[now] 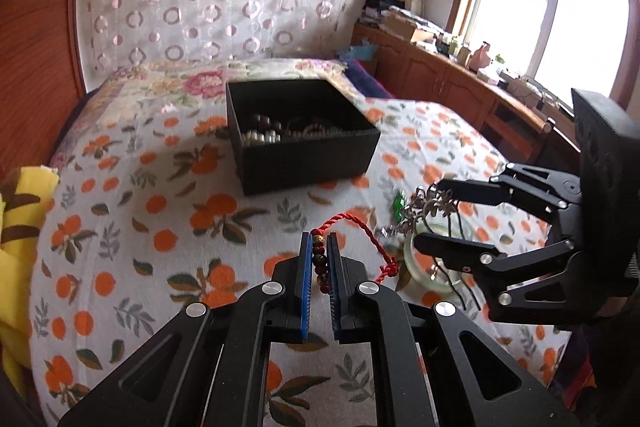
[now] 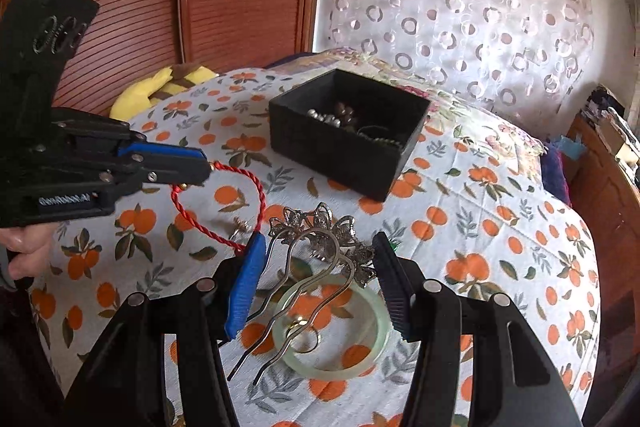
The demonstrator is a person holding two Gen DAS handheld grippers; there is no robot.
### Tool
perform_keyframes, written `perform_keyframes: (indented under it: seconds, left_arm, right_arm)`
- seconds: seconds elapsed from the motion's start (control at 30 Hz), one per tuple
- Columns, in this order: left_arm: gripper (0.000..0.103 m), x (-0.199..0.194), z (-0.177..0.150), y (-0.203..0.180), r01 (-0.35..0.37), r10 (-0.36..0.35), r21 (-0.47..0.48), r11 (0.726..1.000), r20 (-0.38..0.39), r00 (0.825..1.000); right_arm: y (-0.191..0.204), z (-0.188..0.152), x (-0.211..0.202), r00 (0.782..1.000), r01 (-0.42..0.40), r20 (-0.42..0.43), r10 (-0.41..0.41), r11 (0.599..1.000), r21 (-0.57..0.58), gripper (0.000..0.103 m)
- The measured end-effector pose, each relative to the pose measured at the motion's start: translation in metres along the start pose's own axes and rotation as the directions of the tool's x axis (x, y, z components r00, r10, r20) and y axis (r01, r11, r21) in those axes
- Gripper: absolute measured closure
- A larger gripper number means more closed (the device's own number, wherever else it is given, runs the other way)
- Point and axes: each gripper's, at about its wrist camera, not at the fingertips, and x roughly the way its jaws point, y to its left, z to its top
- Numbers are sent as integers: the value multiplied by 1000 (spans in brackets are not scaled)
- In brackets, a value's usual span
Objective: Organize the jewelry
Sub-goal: 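Grasp the red beaded cord with the left gripper while the right gripper grasps the silver hairpins, then carry the red cord and hairpins over the black box and open both grippers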
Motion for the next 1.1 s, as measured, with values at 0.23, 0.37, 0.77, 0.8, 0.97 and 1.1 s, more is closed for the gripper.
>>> perform_keyframes:
  seconds: [0.23,0.37,0.77,0.8,0.97,1.1]
  left_arm:
    - [97,-10,16,2,-15,15,4,1000,46,999]
    - [97,-14,26,5,-24,23,8,1000,69,997]
    - [97,-9,58,20,-32,32,0,999,108,994]
    - [97,-8,61,21,-32,32,-1,999,111,993]
    - [97,-5,78,27,-46,45,2,999,131,990]
    - [97,-1,90,35,-53,54,-8,999,139,989]
  right_arm:
    - [-11,14,-4,1000,6,26,-7,1000,15,46]
    - [-18,24,-3,999,16,41,-17,1000,14,46]
    - [-48,67,8,996,14,93,-17,999,31,46]
    - [-49,71,11,995,13,96,-15,1000,28,46]
    - [-59,96,28,994,7,108,-8,1000,12,45]
    - [-65,113,47,994,-5,107,6,1000,-8,45]
